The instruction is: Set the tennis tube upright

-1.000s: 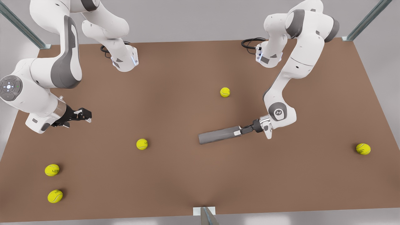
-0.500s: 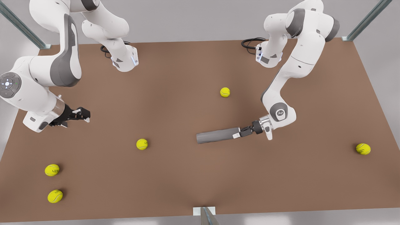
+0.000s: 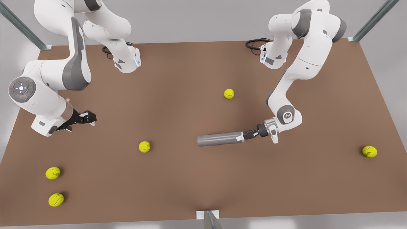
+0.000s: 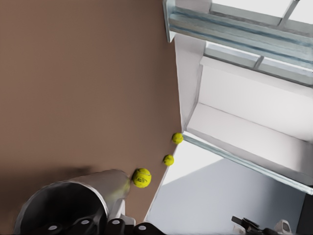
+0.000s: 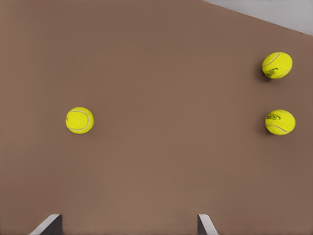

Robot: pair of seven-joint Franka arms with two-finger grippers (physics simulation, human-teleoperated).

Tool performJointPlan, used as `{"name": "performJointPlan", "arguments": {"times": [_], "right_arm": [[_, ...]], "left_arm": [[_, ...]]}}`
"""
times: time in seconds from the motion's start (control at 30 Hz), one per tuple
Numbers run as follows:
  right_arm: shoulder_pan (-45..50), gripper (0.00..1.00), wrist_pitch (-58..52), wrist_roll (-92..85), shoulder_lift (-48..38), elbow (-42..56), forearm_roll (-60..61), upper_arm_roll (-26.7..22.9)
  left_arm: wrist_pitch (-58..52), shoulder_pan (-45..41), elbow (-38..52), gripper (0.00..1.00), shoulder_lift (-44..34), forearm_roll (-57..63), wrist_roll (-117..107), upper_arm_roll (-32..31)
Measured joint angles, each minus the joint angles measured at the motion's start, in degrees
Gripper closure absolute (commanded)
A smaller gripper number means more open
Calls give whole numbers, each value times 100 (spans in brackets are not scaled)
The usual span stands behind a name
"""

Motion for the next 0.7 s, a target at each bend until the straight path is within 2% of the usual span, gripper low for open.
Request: {"name": "performJointPlan", "arguments": {"times": [0.57,0.7], "right_arm": [[127,0,15,229,27,-88,-18,130],[126,0,41,229,35,-88,-18,129]], "left_arm": [[-584,256,22,79,43,-9,-204,9],[-668,290,276,79,96,36,-562,18]]}}
